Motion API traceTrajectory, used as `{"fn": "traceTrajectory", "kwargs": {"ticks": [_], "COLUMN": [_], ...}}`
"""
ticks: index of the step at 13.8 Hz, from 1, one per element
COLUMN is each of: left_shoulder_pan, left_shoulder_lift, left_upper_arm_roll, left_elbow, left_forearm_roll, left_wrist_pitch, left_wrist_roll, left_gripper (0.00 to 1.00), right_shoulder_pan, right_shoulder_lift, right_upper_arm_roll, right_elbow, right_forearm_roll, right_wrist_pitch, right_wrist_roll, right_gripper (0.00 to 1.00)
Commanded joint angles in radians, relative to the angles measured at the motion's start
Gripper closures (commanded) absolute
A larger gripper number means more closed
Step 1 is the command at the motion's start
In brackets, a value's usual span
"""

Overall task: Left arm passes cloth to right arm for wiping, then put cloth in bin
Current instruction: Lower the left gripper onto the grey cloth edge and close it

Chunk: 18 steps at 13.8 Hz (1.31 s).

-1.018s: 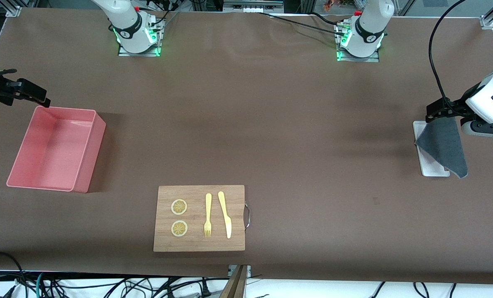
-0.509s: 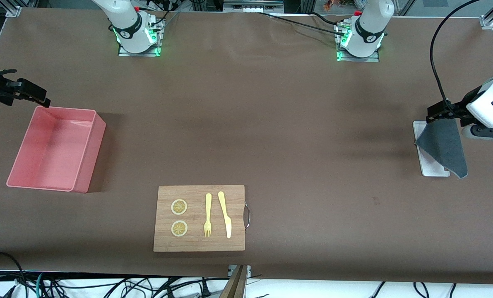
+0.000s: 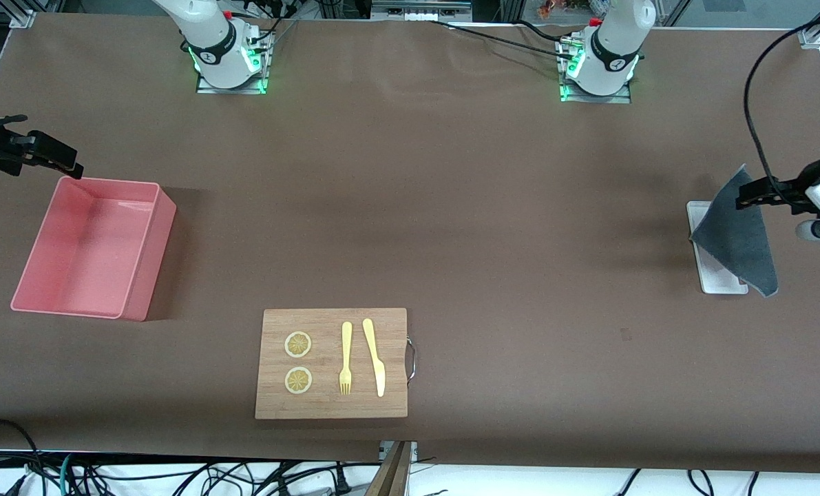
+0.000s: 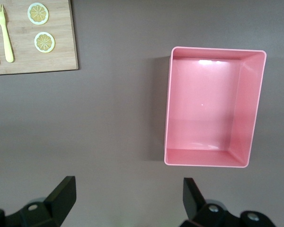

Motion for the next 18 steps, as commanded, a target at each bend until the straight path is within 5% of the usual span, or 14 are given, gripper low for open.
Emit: {"fn": "traceTrajectory", "kwargs": {"ticks": [1,6,11,18], "left_shoulder_pan": [0.092,0.229,0.367,0.426], "left_shoulder_lift": [0.078,0.116,0.283,0.493], "left_upper_arm_roll": [-0.004,-0.004,-0.007,-0.009], "left_elbow": [0.073,0.056,0.091,0.168], "left_forearm_roll": [0.014,0.033,0.021,-0.214], "left_wrist_pitch": [-0.013,0.012,0.263,0.287], "left_wrist_roll": [0.154,0.295,0.493,0.503], "left_gripper": [0.00,0.00,0.00,0.00], "right_shoulder_pan": [-0.004,-0.004,-0.004,-0.004], "right_shoulder_lift": [0.001,0.001,0.001,0.001], "right_upper_arm_roll": [0.001,0.001,0.000,0.000], "right_elbow": [0.007,0.007,0.007,0.007], "right_forearm_roll": [-0.001,-0.001,-0.001,-0.001], "right_wrist_pitch": [0.000,0.000,0.000,0.002], "right_wrist_roll": [-0.010,-0.010,-0.007,-0.007], "right_gripper": [0.00,0.00,0.00,0.00]}}
